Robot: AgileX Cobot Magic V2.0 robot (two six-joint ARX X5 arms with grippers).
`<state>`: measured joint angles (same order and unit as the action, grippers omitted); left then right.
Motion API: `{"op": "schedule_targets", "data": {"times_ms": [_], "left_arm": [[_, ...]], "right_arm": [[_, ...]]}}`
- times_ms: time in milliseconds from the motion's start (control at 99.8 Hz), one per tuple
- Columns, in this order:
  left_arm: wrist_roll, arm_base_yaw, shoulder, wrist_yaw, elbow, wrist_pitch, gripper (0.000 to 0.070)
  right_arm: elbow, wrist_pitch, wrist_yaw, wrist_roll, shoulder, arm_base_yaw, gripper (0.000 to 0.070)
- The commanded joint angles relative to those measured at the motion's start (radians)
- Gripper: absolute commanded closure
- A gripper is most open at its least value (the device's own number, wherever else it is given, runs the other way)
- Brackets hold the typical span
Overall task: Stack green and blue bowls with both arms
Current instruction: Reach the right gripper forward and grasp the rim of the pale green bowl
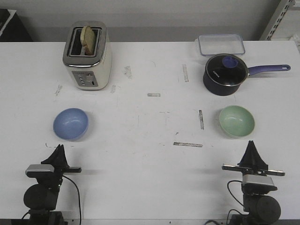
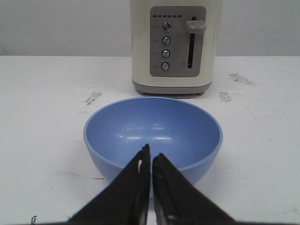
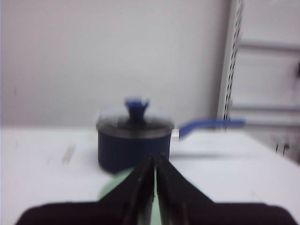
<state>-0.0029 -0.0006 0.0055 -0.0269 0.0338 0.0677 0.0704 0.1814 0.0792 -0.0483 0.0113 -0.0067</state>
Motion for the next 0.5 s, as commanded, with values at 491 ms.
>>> {"op": "schedule_targets", "data": {"times_ms": [491], "left_arm": [[-0.010, 0.000, -0.001, 0.000, -0.022, 0.014, 0.0699]], "right_arm": [[0.878, -0.557, -0.039, -0.005, 0.767, -0.005, 0.0528]]}}
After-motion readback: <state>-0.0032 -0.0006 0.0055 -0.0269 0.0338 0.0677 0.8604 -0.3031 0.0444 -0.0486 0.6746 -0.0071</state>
